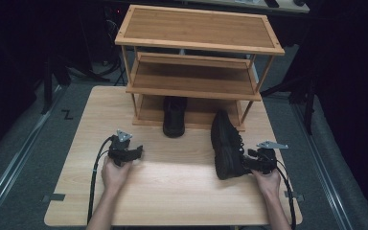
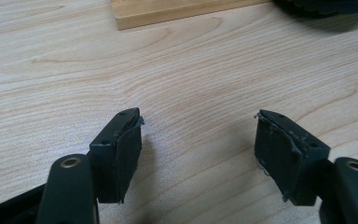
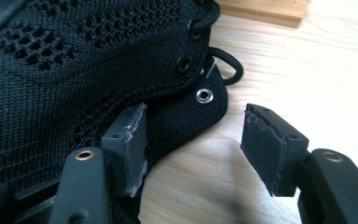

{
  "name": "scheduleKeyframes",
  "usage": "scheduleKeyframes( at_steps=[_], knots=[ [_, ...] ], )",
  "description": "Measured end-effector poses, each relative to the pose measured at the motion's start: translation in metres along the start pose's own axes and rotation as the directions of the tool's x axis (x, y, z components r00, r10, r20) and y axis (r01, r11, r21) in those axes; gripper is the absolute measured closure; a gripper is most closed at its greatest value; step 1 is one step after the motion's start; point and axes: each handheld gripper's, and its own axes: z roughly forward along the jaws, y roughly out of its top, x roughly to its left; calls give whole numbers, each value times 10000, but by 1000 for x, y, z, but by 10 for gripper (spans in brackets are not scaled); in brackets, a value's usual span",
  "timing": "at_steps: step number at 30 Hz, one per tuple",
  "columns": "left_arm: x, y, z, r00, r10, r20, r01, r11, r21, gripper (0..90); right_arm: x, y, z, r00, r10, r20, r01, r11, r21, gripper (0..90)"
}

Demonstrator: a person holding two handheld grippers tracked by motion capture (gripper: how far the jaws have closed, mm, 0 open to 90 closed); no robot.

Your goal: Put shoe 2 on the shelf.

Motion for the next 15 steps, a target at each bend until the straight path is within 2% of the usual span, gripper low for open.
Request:
scheduleKeyframes(
  at_steps=[2,5,7,8,9,10,11,15],
  knots=[
    [0,0,0,10000,-11,10,11,10000,-1,323,2,2,-4,9990,196,-390,-212,9989,-421,409],
    [0,0,0,10000,-9,8,9,10000,-2,323,4,6,-8,9992,226,-345,-251,9970,-734,411],
    [0,0,0,10000,-8,8,8,10000,-4,324,4,7,-11,9971,350,-679,-412,9949,-923,413],
    [0,0,0,10000,-6,5,6,10000,-4,323,4,8,-10,9970,355,-691,-414,9954,-863,413],
    [0,0,0,10000,-10,3,10,10000,-3,323,7,11,-8,9984,154,-540,-187,9980,-608,413],
    [0,0,0,10000,-10,3,10,10000,-3,323,7,11,-8,9984,154,-540,-187,9980,-608,413],
    [0,0,0,10000,-18,13,18,10000,-3,323,7,13,-6,9995,34,-326,-51,9986,-529,413],
    [0,0,0,10000,-12,-2,12,10000,-2,324,9,16,-5,9995,-56,-308,40,9986,-522,415]
  ],
)
